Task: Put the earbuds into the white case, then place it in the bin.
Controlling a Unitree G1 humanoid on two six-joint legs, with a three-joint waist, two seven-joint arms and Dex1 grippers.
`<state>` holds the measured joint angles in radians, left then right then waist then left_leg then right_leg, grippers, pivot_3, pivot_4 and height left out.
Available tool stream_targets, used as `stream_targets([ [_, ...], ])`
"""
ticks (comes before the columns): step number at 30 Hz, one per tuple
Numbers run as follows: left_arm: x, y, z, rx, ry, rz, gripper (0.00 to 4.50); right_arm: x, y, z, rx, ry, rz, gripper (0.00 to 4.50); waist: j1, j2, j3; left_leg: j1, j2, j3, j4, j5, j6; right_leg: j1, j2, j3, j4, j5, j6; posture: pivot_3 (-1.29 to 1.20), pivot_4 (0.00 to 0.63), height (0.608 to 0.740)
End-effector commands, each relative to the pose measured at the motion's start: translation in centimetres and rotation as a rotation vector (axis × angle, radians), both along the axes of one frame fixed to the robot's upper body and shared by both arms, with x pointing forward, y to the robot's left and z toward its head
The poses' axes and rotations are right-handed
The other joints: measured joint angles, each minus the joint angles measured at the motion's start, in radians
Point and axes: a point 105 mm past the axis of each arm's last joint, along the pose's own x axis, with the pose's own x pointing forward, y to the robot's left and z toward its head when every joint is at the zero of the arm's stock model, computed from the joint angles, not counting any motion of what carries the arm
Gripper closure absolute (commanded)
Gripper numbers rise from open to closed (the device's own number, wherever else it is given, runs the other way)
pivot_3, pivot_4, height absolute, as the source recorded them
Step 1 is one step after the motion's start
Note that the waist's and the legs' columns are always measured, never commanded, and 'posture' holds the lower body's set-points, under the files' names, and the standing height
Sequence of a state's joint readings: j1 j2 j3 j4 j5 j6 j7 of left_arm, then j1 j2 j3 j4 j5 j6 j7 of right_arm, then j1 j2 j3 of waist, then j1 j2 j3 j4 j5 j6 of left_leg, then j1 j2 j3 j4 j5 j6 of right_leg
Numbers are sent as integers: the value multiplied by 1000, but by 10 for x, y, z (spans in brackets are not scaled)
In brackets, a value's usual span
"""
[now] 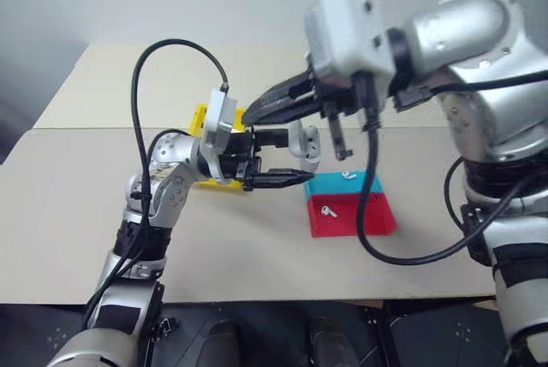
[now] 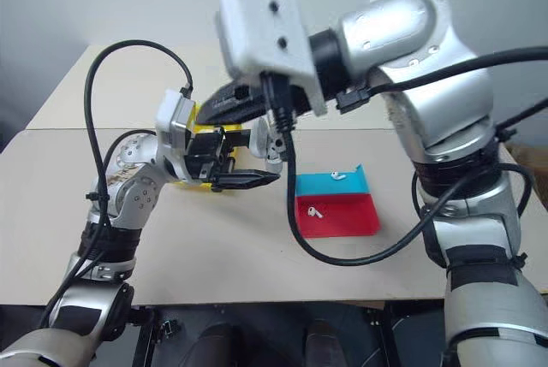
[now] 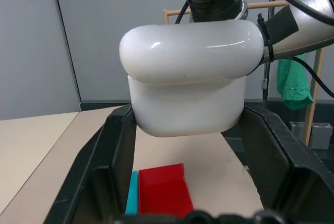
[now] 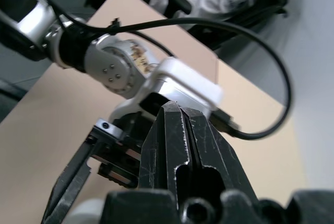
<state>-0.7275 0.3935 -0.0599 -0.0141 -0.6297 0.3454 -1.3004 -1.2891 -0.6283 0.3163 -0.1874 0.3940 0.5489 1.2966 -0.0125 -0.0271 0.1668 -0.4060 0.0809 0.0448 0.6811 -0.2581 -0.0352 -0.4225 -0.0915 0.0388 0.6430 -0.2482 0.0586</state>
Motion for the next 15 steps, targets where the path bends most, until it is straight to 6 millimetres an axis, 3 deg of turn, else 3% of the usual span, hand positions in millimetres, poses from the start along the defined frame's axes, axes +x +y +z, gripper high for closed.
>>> stream_targets([
  [1, -4, 1, 11, -24, -56, -1, 1797, -2, -2, 0, -63, -61, 15, 4467, 1, 0, 0, 0, 0, 0, 0, 0, 0, 0, 0, 0, 0, 0, 0, 0, 150, 740],
  [2, -4, 3, 11, -25, -56, 4, 1797, -2, -3, -2, -76, -60, 16, 4467, 1, 0, 0, 0, 0, 0, 0, 0, 0, 0, 0, 0, 0, 0, 0, 0, 150, 740],
  [4, -4, 5, 10, -26, -54, 14, 1797, 8, -37, -4, -79, -51, -9, 4467, 4, 0, 0, -1, 0, 0, 0, 0, 0, 0, 0, 0, -1, 0, 0, 0, 150, 740],
  [6, -4, 5, 9, -26, -54, 18, 1797, 11, -57, -4, -77, -51, -20, 4467, 12, 0, 0, -1, 0, -1, 0, 0, 0, 1, 0, -1, -3, 0, 0, 0, 150, 740],
  [15, -3, 6, 11, -34, -56, 26, 1797, 8, -76, 6, 2, -47, -56, 4467, -4, 0, 0, 1, 0, 1, 0, 0, 0, 0, 0, 1, -1, 0, 0, 0, 150, 740],
])
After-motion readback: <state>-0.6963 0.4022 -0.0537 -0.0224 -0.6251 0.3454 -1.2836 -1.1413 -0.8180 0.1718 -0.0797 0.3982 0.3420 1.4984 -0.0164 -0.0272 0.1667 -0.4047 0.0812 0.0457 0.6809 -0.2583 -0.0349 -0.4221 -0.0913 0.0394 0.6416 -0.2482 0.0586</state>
